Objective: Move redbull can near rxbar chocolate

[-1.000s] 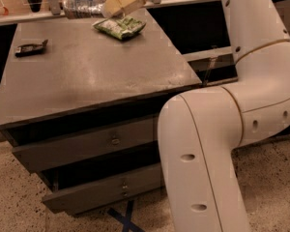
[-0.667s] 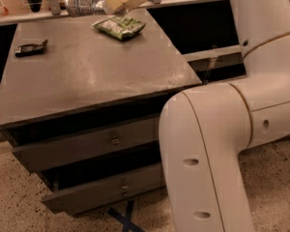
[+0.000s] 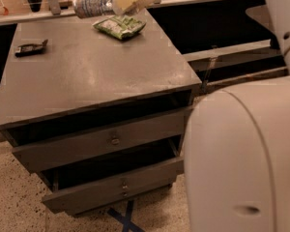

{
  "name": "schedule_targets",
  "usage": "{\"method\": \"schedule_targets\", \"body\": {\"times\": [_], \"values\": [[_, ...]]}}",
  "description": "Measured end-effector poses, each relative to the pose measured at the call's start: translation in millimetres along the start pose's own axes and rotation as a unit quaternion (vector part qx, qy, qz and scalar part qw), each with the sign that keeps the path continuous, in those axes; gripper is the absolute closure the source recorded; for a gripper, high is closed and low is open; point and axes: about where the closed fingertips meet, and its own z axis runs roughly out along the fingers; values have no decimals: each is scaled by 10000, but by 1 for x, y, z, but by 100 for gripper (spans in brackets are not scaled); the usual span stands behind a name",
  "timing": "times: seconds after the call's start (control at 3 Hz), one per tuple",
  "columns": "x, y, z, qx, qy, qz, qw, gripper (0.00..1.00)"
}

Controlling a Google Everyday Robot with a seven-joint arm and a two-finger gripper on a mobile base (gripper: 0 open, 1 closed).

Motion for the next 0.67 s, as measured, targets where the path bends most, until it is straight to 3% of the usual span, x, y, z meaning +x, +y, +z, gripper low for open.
{"method": "schedule_targets", "body": {"times": [0.33, 0.67], "values": [[19, 10, -13, 740, 48, -800, 9940, 100], [55, -35, 9, 1393, 391, -958, 9848, 100]]}}
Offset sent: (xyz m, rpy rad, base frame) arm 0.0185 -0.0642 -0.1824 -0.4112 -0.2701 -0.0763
